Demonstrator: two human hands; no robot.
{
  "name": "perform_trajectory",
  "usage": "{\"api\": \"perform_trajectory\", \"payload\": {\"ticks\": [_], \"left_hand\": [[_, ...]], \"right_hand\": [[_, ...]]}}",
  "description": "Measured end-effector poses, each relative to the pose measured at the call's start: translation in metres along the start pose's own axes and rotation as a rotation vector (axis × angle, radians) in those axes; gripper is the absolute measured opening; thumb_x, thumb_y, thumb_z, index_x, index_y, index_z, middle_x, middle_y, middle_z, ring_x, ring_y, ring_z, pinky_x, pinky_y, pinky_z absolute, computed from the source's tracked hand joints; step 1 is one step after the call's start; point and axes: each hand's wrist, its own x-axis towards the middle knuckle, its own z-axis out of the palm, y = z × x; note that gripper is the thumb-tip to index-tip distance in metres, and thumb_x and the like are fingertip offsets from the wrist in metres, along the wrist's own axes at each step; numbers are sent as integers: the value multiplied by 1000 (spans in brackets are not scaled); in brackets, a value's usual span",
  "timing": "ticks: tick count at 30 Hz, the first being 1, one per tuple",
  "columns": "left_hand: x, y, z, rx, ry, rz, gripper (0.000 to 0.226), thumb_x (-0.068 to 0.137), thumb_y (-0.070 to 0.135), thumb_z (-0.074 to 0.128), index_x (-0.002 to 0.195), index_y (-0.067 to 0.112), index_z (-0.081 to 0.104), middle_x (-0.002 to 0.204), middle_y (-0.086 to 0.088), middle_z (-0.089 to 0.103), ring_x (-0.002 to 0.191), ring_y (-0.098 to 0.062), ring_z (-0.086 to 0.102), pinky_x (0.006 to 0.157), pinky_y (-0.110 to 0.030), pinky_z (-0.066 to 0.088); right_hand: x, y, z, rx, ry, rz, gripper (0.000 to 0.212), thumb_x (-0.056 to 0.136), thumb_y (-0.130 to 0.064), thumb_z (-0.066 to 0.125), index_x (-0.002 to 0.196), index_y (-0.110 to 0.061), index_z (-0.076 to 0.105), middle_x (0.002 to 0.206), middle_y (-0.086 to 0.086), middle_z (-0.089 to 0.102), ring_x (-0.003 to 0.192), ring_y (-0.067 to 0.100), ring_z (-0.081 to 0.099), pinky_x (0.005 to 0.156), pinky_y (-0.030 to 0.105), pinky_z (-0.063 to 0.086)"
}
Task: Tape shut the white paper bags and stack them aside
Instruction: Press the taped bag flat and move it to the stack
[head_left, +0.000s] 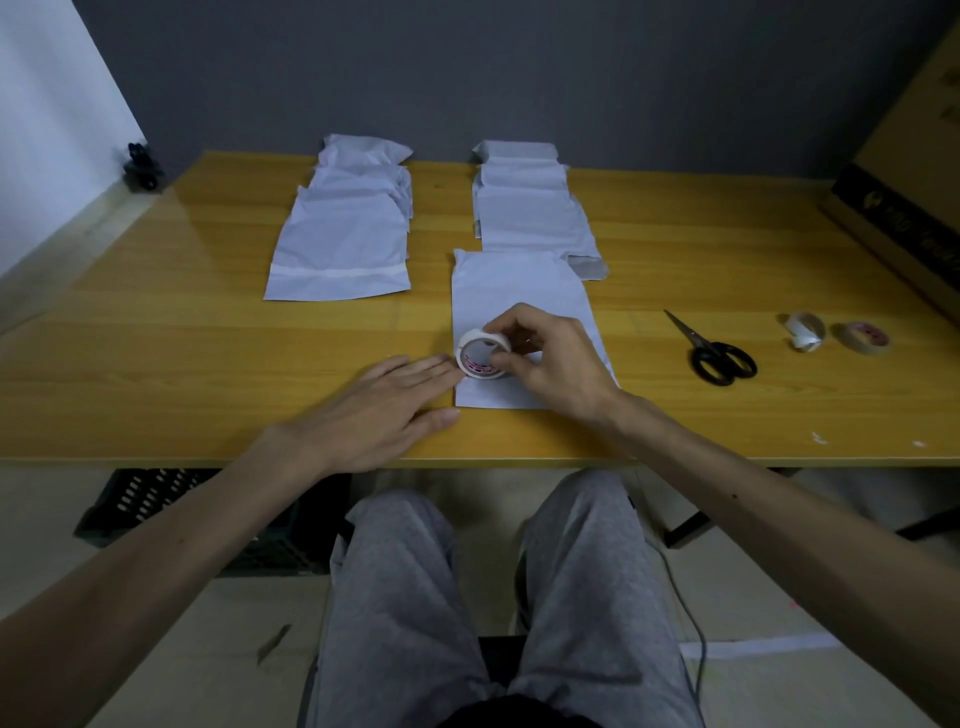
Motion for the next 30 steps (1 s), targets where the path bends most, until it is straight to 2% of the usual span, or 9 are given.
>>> {"api": "perform_trajectory", "payload": {"ticks": [4,9,13,16,20,25,30], "left_hand": [[0,5,-3,23,21,-17,85,81,73,-9,152,33,13,158,16,11,143,6,0,116,-23,2],[5,19,-16,62,53,-70,75,91,66,-1,148,30,32,153,15,31,145,-2,16,119,-32,7],[5,26,-17,115,116,-94,83,85,60,-8,143,29,43,147,14,43,143,-5,24,119,-36,9],[9,30,-19,175,104,-106,72,92,54,-1,142,29,44,147,14,44,144,-5,23,119,-38,9],[10,31,-20,197,76,-123,66,94,47,3,144,28,42,148,15,41,144,-6,23,119,-37,9],[12,31,-19,201,55,-153,53,104,42,12,144,25,42,150,14,38,143,-4,23,119,-36,9],[12,30,-19,188,63,-156,69,93,47,2,143,26,44,149,16,39,141,-4,27,119,-36,10]], "right_hand": [[0,-2,-1,2,-8,-18,18,82,-2,70,99,-8,68,90,-7,67,83,3,62,77,16,51],[5,-2,-5,-138,-44,-134,18,81,1,68,99,-4,72,92,4,70,82,11,64,77,19,52],[4,-2,-10,-195,-64,-170,21,80,4,66,98,-3,72,86,9,70,77,17,64,75,23,51],[5,-3,-15,-224,-87,-173,19,80,2,66,97,-4,73,84,9,69,77,19,64,74,26,52],[7,-2,-23,-273,-118,-190,7,79,2,67,84,-3,70,80,9,69,77,22,65,73,34,52],[8,-2,-34,-358,-167,-186,18,76,1,69,93,-5,73,79,5,67,72,17,59,66,24,47],[6,-3,-45,-380,-213,-186,23,77,2,68,95,-10,74,77,0,63,70,13,54,65,24,45]]}}
